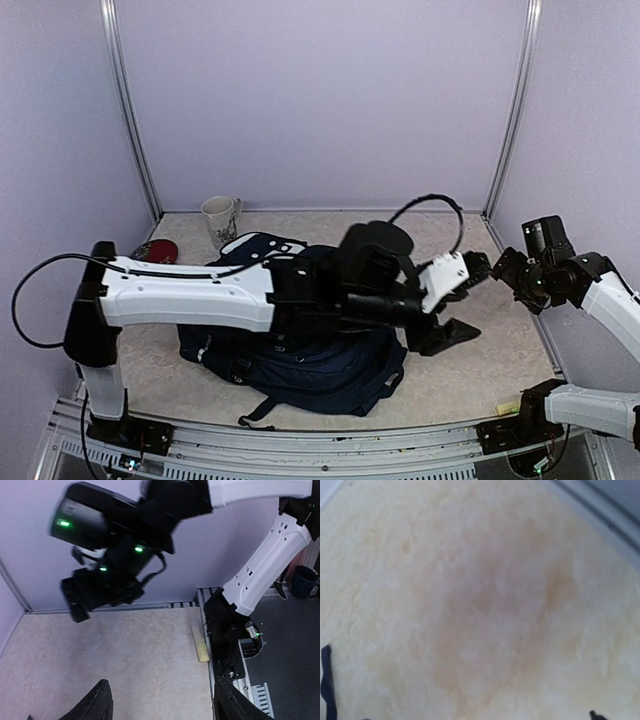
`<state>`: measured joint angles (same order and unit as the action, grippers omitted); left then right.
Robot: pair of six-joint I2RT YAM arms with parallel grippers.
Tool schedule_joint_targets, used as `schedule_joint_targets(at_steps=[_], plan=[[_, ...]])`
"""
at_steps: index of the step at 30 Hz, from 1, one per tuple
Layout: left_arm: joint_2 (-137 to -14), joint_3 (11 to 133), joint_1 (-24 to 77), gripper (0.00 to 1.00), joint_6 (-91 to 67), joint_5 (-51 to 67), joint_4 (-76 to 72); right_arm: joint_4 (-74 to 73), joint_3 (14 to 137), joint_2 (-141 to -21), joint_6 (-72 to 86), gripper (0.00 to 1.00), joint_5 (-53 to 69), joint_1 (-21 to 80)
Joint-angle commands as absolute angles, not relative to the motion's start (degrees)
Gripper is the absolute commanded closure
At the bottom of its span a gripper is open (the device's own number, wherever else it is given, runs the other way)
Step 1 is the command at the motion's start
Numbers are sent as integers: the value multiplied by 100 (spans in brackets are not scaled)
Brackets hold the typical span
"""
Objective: Pack the student bag
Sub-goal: Adjust the pen at the corner of the board.
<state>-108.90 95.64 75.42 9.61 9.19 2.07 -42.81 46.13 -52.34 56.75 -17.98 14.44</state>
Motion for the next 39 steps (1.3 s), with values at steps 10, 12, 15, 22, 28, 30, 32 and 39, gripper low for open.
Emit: schedule_joint_targets(at_steps=[10,12,15,22,28,30,32,39], plan=[[-14923,12705,8463,44,184,716,58,-2767,3961,-5145,3726,6,-423,905],[-15376,13201,8461,46,-156,592,262,-2851,3913,-4981,3604,7,-422,901],[-15707,13444,8429,46,-582,511,202,-2845,3868,-4756,3385,7,-424,902],[-16447,14152,8196,48,-1372,465,-398,-2757,3872,-4456,3183,9,43,897],[-16573,14260,8197,47,-1327,652,-534,-2720,3897,-4355,3129,9,191,897],[-16584,14264,8204,47,-1323,688,-565,-2685,3942,-4359,3139,9,317,901],[-16606,14294,8233,48,-1274,768,-580,-2712,3993,-4368,3152,10,409,904],[-16628,14393,8312,45,-1035,1045,-504,-3161,4321,-4308,3157,11,300,898]])
